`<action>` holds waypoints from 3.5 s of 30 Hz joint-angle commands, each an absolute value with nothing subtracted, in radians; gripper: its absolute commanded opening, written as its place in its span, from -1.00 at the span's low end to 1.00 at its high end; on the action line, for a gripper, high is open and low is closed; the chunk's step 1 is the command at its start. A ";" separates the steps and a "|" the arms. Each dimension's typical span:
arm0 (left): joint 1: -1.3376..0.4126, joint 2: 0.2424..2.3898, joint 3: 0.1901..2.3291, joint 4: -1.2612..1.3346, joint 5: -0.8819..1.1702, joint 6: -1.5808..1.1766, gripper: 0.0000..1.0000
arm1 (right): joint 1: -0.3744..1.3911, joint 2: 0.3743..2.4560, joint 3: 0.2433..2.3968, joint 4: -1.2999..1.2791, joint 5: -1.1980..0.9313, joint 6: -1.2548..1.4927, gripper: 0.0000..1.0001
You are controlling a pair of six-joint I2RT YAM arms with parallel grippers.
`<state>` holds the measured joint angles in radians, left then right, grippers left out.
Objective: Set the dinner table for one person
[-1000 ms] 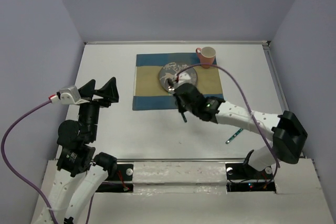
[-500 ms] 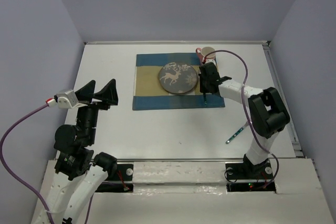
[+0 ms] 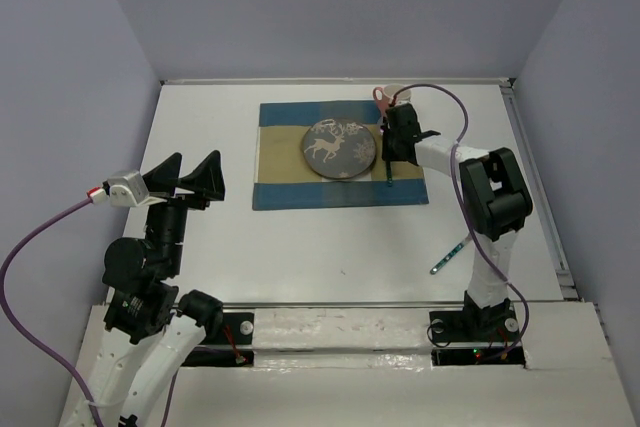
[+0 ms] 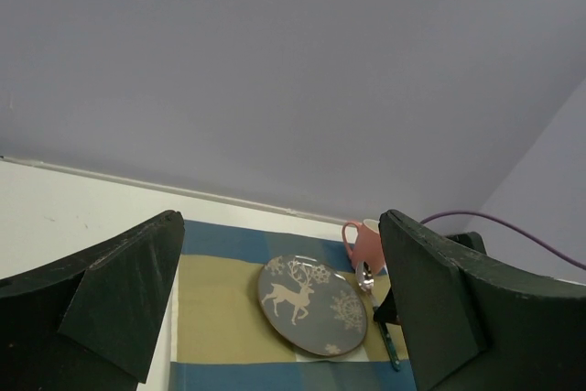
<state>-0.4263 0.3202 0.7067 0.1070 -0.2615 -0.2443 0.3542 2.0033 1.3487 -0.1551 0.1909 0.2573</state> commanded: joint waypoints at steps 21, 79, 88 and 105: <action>-0.431 0.324 0.710 0.152 -0.250 -0.242 0.98 | 0.336 1.934 1.290 -0.109 0.126 0.341 -0.53; -0.703 0.005 0.724 0.143 -0.365 -0.196 0.98 | 0.172 1.318 0.621 -0.730 0.207 1.046 -0.24; -0.703 0.005 0.721 0.146 -0.374 -0.195 0.98 | 0.172 1.331 0.637 -0.718 0.255 1.009 -0.48; -0.703 0.069 0.710 0.146 -0.390 -0.184 0.98 | 0.679 1.515 1.344 -0.712 0.480 0.714 -1.00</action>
<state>-0.6994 0.0231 0.7071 0.1059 -0.3721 -0.2077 0.4969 1.2968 1.0611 -0.7738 0.3874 0.8295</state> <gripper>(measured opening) 0.989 0.094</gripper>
